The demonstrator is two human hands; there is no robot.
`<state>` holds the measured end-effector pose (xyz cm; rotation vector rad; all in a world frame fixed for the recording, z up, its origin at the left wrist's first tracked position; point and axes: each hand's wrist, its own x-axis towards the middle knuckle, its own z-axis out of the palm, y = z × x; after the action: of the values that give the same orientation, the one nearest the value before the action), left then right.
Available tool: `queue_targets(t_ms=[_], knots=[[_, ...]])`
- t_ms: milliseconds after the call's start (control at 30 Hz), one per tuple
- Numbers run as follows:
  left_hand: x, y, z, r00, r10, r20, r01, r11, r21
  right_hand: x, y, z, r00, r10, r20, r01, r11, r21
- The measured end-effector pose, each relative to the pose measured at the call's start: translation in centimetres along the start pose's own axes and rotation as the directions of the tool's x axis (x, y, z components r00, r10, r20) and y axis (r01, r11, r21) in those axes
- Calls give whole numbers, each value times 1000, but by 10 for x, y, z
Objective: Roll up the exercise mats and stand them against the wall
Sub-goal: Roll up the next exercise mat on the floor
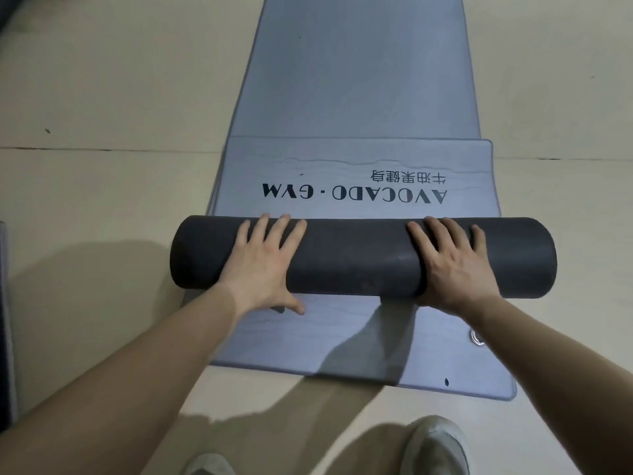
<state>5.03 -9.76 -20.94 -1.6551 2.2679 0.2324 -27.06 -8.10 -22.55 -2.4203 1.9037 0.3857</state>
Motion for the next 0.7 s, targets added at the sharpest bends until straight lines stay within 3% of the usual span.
queue_targets(t_ms=[67, 167, 267, 367, 433, 567, 633, 700], knots=[[1, 2, 5, 999, 21, -44, -18, 997, 70, 6, 2, -9, 999, -18, 30, 18, 1000, -5], [-2, 5, -4, 999, 19, -31, -19, 1000, 13, -2, -2, -29, 992, -27, 119, 30, 999, -23], [-32, 10, -14, 984, 62, 168, -55, 997, -46, -25, -8, -48, 953, -109, 284, 110, 994, 9], [-62, 13, -16, 901, 122, 416, -59, 985, -161, -57, -15, -59, 863, -168, 477, 132, 985, 107], [-72, 16, -17, 868, 151, 473, -59, 977, -204, -85, -26, -55, 877, -148, 457, 114, 988, 101], [-61, 10, -32, 814, 124, 567, 81, 943, -322, -129, -55, -40, 946, -50, 321, 31, 997, 67], [-63, 6, -41, 873, 45, 486, 129, 939, -318, -117, -54, -46, 958, -37, 285, 7, 994, 106], [-80, 11, -42, 967, -132, 220, 177, 964, -200, -87, -44, -59, 962, -55, 267, 11, 986, 165]])
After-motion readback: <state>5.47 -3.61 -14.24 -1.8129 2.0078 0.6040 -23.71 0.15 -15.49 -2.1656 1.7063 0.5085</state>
